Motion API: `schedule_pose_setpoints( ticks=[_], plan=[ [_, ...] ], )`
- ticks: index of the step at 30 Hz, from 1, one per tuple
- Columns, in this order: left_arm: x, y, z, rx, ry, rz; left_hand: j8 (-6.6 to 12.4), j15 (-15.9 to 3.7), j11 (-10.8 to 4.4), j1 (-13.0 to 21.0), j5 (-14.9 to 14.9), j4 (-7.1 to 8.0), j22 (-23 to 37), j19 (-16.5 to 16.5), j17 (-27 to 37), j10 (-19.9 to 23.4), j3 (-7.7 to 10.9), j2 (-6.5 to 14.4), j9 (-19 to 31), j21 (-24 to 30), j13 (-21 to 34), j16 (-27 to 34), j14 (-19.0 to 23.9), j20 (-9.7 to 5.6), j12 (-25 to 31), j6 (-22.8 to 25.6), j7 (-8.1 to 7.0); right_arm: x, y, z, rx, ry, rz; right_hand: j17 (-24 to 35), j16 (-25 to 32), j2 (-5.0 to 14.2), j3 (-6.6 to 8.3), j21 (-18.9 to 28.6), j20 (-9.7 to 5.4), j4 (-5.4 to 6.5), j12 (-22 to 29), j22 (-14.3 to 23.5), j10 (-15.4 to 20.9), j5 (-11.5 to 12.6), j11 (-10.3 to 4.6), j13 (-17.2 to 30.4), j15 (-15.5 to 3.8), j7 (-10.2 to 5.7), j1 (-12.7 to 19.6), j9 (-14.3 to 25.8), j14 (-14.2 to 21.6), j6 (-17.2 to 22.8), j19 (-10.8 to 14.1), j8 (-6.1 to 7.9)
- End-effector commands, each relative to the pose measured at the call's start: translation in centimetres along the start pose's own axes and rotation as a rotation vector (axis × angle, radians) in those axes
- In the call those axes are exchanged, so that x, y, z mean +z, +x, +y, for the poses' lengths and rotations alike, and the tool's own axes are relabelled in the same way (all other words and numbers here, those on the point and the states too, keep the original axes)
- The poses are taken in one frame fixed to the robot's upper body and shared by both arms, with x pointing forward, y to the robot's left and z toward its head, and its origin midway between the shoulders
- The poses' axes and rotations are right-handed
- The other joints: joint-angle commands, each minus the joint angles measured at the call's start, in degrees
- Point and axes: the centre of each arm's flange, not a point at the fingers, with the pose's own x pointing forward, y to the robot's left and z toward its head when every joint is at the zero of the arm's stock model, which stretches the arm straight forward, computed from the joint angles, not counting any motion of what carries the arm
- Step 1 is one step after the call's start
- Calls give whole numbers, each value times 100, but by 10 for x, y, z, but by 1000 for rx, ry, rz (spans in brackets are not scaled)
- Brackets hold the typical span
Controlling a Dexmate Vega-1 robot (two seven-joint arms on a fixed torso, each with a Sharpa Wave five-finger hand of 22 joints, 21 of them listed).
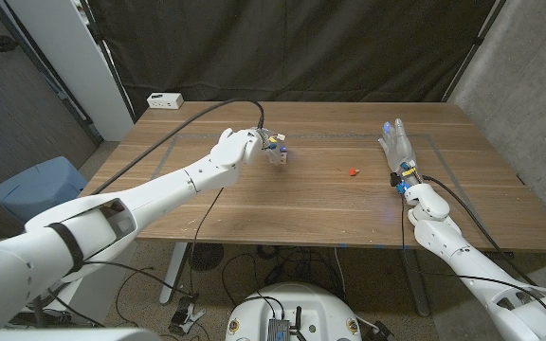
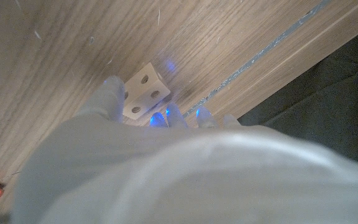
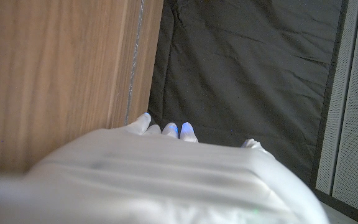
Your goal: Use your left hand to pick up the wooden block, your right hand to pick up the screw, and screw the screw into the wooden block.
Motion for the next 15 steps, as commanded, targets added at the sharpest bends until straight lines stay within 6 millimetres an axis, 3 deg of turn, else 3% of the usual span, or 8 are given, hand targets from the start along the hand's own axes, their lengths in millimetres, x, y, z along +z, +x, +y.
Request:
schedule_pose_setpoints(
  ticks=[1, 15],
  plan=[
    [3, 6, -6, -6, -2, 3, -23, 1, 19, 56, 31, 4, 10, 38, 33, -2, -36, 28, 6, 28, 24, 4, 49, 24, 11, 1, 7, -1, 0, -2, -5, 3, -1, 19, 31, -58, 16, 4, -153, -22, 26, 15, -39, 35, -33, 11, 1, -43, 20, 21, -33, 9, -18, 25],
    [9, 10, -4, 13, -4, -4, -13, -22, 1, 99, 36, 4, 7, 85, 34, 70, -60, 55, 7, 22, 50, -4, 95, 23, 41, 75, 0, -1, 0, -3, -7, 5, -1, 21, 32, -59, 13, 6, -153, -31, 27, 15, -42, 44, -48, 11, 4, -47, 22, 21, -37, 9, -17, 27]
  ],
)
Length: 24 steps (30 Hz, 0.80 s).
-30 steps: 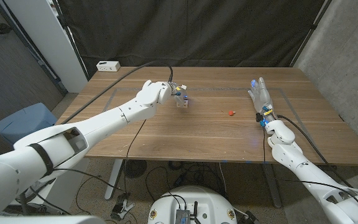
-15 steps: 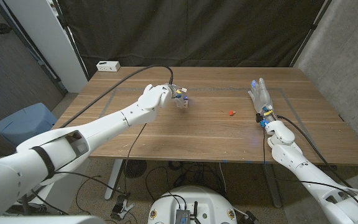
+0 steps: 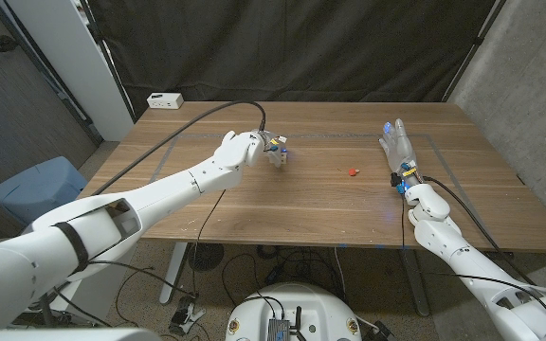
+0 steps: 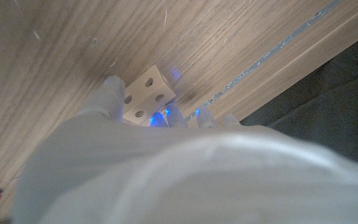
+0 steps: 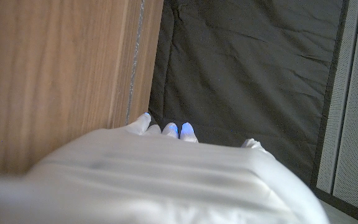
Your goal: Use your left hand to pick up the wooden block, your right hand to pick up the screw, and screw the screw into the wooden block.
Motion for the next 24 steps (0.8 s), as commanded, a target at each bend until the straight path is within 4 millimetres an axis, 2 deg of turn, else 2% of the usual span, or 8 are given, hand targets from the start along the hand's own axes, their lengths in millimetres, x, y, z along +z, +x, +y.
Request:
schedule_pose_setpoints(
  ticks=[1, 10, 19, 24],
  plan=[
    [4, 3, 1, 23, 1, -5, 2, -36, -22, 83, 38, 2, 6, 76, 34, 113, -17, 28, 8, 21, 30, -1, 76, 1, 58, 126, -6, -1, 0, -1, -5, 3, -1, 21, 32, -59, -3, 6, -153, -15, 27, 15, -10, 22, -16, 11, 5, -49, 22, 21, -35, 9, -17, 27],
    [4, 4, 0, 33, 6, -8, 67, -174, -102, 230, 36, -27, 5, 205, 34, 441, -60, 41, 11, 24, 83, 30, 285, -2, 179, 406, -83, -1, 0, -2, -10, 5, -1, 22, 35, -60, -6, 8, -149, -19, 31, 15, -6, 28, -1, 11, 5, -45, 19, 22, -33, 16, -11, 30],
    [6, 5, 0, 50, 18, 0, 95, -164, -150, 306, 32, -19, 6, 323, 33, 689, -118, 41, 13, 28, 128, 47, 463, -1, 258, 618, -153, -2, 2, -1, -12, 6, 0, 23, 36, -57, -7, 10, -149, -22, 31, 16, -9, 34, -12, 12, 4, -55, 18, 22, -36, 26, -7, 34],
    [6, 5, -1, 60, 22, 14, 109, -229, -176, 376, 30, -18, 7, 440, 32, 936, -167, 37, 13, 38, 169, 62, 617, -6, 336, 784, -177, -3, 2, -1, -19, 7, 0, 24, 37, -56, -9, 10, -145, -23, 29, 16, -14, 37, -14, 12, 5, -48, 15, 22, -36, 26, -6, 33]
  ],
)
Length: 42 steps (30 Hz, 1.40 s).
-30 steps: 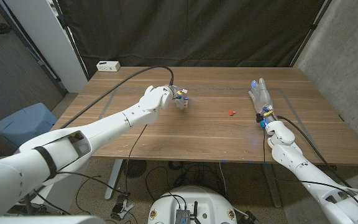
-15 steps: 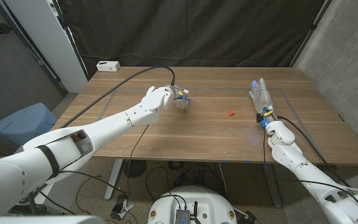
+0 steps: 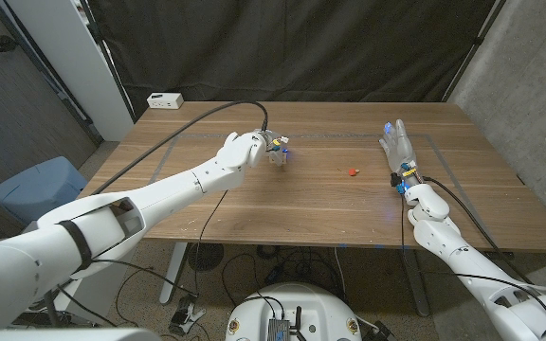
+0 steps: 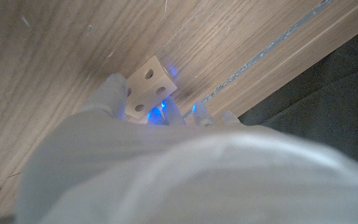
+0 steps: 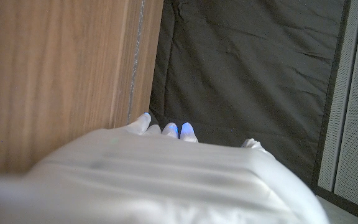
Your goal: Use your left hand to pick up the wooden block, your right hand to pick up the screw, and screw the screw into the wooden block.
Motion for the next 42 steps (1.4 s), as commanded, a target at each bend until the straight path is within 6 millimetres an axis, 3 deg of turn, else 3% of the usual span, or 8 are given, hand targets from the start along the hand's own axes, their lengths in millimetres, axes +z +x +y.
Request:
schedule_pose_setpoints(
  ticks=[1, 13, 23, 42],
  plan=[
    [1, 1, -1, 25, 13, 21, 21, -6, -16, 76, 30, 4, 7, 102, 32, 181, -58, 7, 13, 39, 40, 62, 128, 14, 80, 122, 11, -2, 1, 0, -11, 2, 1, 9, 37, -56, -9, 11, -147, -24, 30, 16, -14, 37, -11, 12, 4, -57, 15, 22, -36, 27, -6, 34],
    [1, 4, -1, 8, 19, 24, -56, 199, 1, 85, 20, 40, 8, 286, 31, 454, -174, -4, 11, 43, 112, 73, 366, 22, 147, 160, -63, -3, 1, 0, -18, 4, 1, 11, 36, -55, -13, 10, -125, -25, 29, 16, -20, 44, -25, 12, 4, -61, 8, 22, -44, 41, -6, 38],
    [3, 4, -1, 11, 27, 24, -78, -89, -23, 171, 24, 59, 6, 531, 40, 924, -270, 77, 19, 33, 253, 71, 648, 23, 285, 441, -101, -5, 0, 1, -21, 9, 1, 12, 37, -53, -16, 10, -119, -27, 31, 17, -20, 51, -43, 12, 9, -73, 3, 22, -47, 41, -8, 36],
    [6, -2, -2, 54, 30, 31, -88, -366, -70, 491, 48, 29, 5, 980, 61, 1636, -400, 232, 54, 24, 580, 69, 1187, 24, 512, 1178, -105, -5, -2, 1, -30, 14, -7, 14, 39, -49, -20, 10, -116, -32, 32, 17, -24, 61, -41, 13, 40, -95, -1, 23, -52, 68, -8, 44]
  ],
)
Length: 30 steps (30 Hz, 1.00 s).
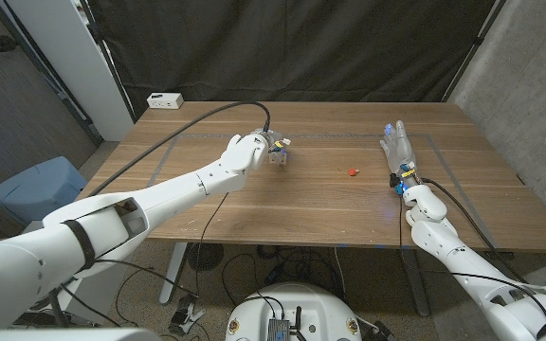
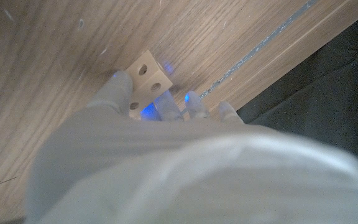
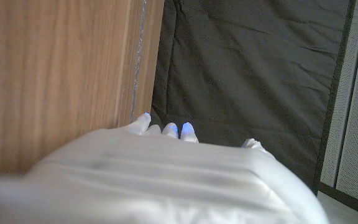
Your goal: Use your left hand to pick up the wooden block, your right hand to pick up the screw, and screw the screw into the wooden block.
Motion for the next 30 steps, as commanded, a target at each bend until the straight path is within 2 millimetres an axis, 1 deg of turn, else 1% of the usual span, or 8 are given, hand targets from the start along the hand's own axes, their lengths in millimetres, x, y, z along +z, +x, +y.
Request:
schedule_pose_setpoints(
  ticks=[1, 2, 5, 6, 10, 18, 30],
  plan=[
    [1, -3, 0, 29, 4, 6, 6, -97, 11, 139, 26, 6, 6, 162, 34, 218, -69, 36, 28, 25, 99, 23, 162, 10, 84, 239, -7, 0, -1, 1, -6, 4, -6, 15, 38, -49, 1, 10, -115, -12, 31, 17, -25, 62, -48, 13, 22, -40, -1, 23, -34, 14, -8, 36],
    [1, -4, 0, 31, 5, 9, 17, -131, 9, 182, 29, 0, 5, 204, 36, 266, -101, 37, 32, 14, 144, 14, 214, 15, 88, 375, -9, 0, -2, 1, -6, 5, -6, 15, 38, -49, 1, 10, -115, -13, 30, 17, -28, 62, -48, 13, 17, -45, -2, 23, -34, 15, -8, 36],
    [2, -4, 0, 33, 5, 13, 20, -169, 5, 237, 34, 1, 6, 263, 39, 394, -129, 65, 33, 11, 201, 20, 309, 14, 122, 503, -10, 0, -2, 1, -7, 5, -6, 15, 39, -48, 0, 11, -115, -13, 31, 17, -28, 64, -52, 13, 16, -44, -2, 23, -34, 19, -5, 36],
    [2, -4, 0, 36, 3, 15, 42, -200, 9, 287, 27, -15, 6, 313, 40, 447, -161, 35, 35, 9, 238, 10, 354, 16, 124, 660, -14, 0, -2, 1, -7, 6, -6, 15, 39, -48, 0, 12, -114, -14, 31, 17, -29, 64, -52, 13, 16, -48, -3, 23, -34, 18, -4, 36],
    [3, -4, 0, 36, 2, 13, 47, -249, 20, 306, 19, 14, 6, 364, 48, 546, -229, 37, 34, -3, 306, 9, 446, 16, 117, 880, -12, 0, -3, 0, -8, 8, -6, 16, 40, -48, -1, 12, -108, -14, 31, 17, -30, 67, -56, 13, 22, -49, -4, 23, -35, 20, -3, 35],
    [4, -4, 1, 35, 1, 19, 23, -260, 31, 300, 21, 24, 6, 373, 48, 529, -264, 30, 32, -9, 330, 3, 447, 17, 77, 910, -15, -1, -4, 0, -9, 10, -7, 16, 42, -48, -4, 11, -102, -16, 32, 17, -28, 70, -61, 13, 26, -54, -7, 23, -34, 23, -4, 34],
    [3, -6, 5, 73, -22, 28, 28, -282, 22, 333, 42, 36, 6, 409, 47, 656, -298, 94, 36, -11, 382, 19, 526, 16, 53, 1083, -13, -1, -4, 0, -12, 11, -6, 17, 44, -48, -8, 12, -97, -18, 33, 17, -29, 75, -43, 14, 24, -56, -11, 23, -34, 22, -2, 32]
  ],
)
